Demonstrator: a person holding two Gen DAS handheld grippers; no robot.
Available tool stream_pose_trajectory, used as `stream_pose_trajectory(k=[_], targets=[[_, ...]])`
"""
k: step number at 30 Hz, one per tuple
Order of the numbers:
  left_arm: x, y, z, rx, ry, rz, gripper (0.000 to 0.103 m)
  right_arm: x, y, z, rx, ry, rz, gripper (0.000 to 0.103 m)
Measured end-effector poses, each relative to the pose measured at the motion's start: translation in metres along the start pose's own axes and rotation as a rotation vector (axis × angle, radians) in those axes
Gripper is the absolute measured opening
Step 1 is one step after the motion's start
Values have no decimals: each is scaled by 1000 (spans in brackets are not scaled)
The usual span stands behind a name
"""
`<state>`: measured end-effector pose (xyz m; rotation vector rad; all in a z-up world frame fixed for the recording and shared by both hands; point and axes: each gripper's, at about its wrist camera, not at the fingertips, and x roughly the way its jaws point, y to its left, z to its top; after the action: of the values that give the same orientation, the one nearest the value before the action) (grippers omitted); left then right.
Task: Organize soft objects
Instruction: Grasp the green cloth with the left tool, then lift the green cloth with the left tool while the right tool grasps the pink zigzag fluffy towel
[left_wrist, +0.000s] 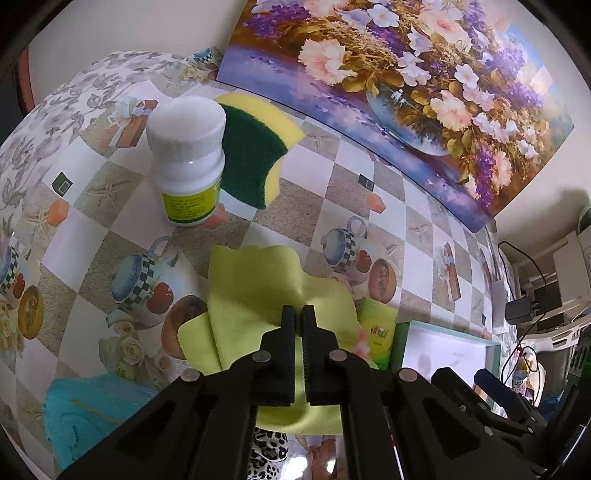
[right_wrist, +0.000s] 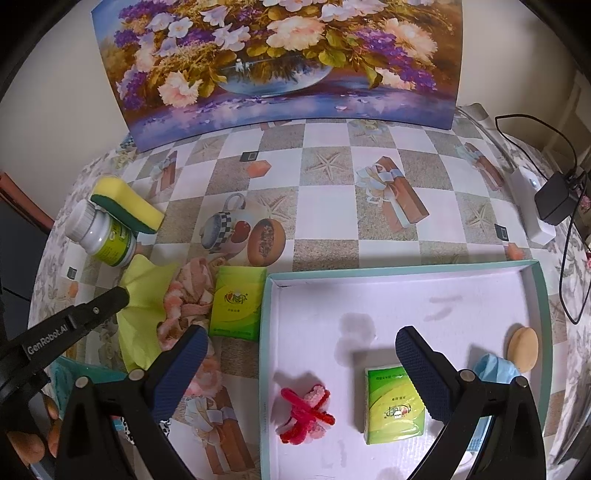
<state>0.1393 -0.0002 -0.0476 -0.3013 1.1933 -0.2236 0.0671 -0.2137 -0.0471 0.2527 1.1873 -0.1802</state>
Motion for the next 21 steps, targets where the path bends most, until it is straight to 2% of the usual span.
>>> stream_pose_trajectory(k=[21], targets=[[-53, 3, 9, -11, -146, -53, 2, -7, 2, 2, 3, -23, 35, 103]])
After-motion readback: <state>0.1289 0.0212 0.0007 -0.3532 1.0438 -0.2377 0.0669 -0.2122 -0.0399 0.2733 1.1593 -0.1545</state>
